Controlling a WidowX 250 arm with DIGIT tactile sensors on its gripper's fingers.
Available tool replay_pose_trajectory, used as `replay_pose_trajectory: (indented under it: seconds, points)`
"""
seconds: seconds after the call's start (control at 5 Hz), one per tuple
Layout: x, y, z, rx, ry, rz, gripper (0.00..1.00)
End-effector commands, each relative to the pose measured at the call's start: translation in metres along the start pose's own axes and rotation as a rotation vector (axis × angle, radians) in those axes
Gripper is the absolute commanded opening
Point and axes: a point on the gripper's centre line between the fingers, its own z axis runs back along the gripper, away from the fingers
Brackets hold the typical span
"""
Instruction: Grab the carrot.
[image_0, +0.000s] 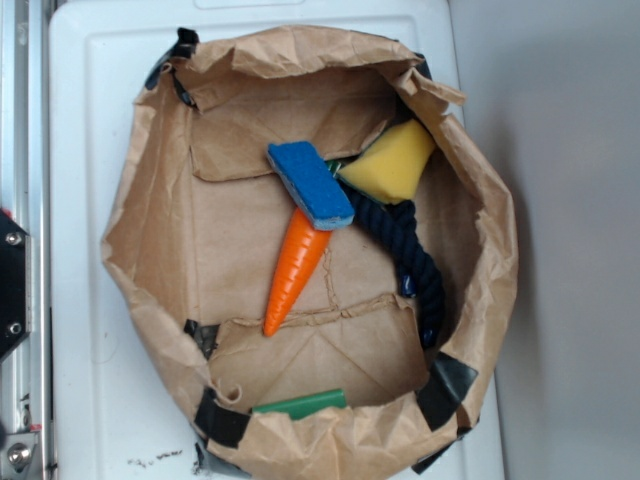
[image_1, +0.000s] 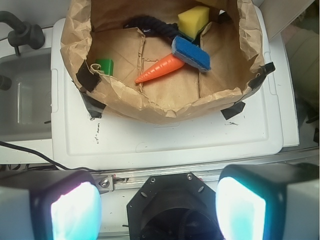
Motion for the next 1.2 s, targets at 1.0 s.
replay_pose_trajectory:
  seconds: [1.0]
  points:
    - [0.039,-0.004,-0.02,0.036,-0.009,0.033,1.0]
